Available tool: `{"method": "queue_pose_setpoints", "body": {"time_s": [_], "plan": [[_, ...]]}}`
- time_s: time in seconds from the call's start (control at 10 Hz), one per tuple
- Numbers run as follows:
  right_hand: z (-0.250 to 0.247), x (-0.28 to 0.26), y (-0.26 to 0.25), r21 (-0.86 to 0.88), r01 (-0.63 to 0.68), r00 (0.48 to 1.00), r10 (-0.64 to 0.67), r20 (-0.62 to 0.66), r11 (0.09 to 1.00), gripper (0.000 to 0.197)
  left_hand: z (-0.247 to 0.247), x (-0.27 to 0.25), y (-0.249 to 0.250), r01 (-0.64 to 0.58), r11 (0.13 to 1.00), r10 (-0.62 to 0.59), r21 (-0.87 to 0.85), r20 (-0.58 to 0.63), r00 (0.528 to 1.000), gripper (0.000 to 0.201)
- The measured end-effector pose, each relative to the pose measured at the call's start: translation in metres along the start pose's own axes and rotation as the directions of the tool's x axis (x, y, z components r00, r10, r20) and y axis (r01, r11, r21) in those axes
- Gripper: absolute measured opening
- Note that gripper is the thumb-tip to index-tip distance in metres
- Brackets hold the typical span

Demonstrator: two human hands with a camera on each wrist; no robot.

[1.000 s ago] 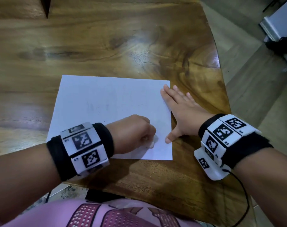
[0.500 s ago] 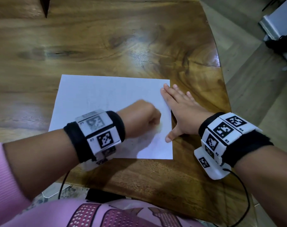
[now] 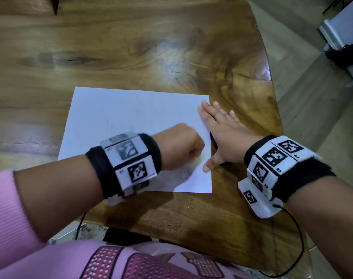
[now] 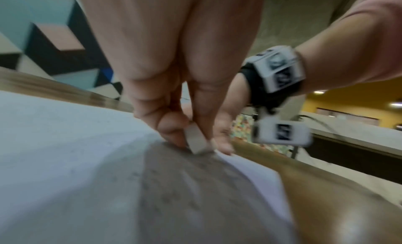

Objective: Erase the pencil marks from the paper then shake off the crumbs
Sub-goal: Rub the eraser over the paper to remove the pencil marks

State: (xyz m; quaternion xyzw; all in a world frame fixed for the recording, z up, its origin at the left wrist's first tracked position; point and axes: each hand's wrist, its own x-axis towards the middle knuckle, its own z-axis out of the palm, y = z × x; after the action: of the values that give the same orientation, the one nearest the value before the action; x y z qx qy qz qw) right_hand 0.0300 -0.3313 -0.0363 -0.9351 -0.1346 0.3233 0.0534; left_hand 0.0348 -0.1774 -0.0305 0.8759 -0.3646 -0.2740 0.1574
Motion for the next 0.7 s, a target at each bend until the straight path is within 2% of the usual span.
{"method": "queue_pose_setpoints", "body": {"time_s": [0.1, 0.2, 0.3, 0.4, 0.5, 0.6, 0.7], "plan": [[0.0, 0.0, 0.0, -0.006, -0.002, 1.0, 0.002, -0.002, 1.0, 0.144, 0.01, -0.017, 0.004, -0.069, 0.996, 0.075, -0.054, 0.12, 0.99, 0.016], [0.001, 0.0, 0.0, -0.006, -0.002, 1.0, 0.002, -0.003, 1.0, 0.145, 0.001, -0.001, -0.004, 0.009, 1.0, -0.009, -0.011, -0.039, 0.999, 0.015], [0.0, 0.0, 0.0, -0.008, -0.003, 1.0, 0.003, 0.002, 1.0, 0.144, -0.005, 0.007, -0.014, 0.053, 0.998, -0.056, -0.016, -0.211, 0.976, 0.012], [0.0, 0.0, 0.0, -0.002, -0.003, 1.0, 0.003, 0.006, 1.0, 0.144, 0.007, -0.013, -0.009, -0.087, 0.996, 0.087, 0.006, -0.011, 0.996, 0.009], [0.0, 0.0, 0.0, -0.008, -0.002, 1.0, 0.002, 0.003, 1.0, 0.144, 0.013, -0.023, -0.005, -0.106, 0.992, 0.114, -0.07, 0.123, 0.986, 0.019], [0.0, 0.0, 0.0, -0.007, 0.001, 1.0, -0.001, 0.001, 1.0, 0.144, 0.003, -0.006, -0.012, -0.027, 1.0, 0.026, -0.012, -0.101, 0.995, 0.021], [0.0, 0.0, 0.0, -0.007, -0.004, 1.0, 0.004, 0.003, 1.0, 0.144, 0.0, -0.002, -0.015, -0.002, 1.0, 0.0, -0.018, -0.165, 0.986, 0.01]]}}
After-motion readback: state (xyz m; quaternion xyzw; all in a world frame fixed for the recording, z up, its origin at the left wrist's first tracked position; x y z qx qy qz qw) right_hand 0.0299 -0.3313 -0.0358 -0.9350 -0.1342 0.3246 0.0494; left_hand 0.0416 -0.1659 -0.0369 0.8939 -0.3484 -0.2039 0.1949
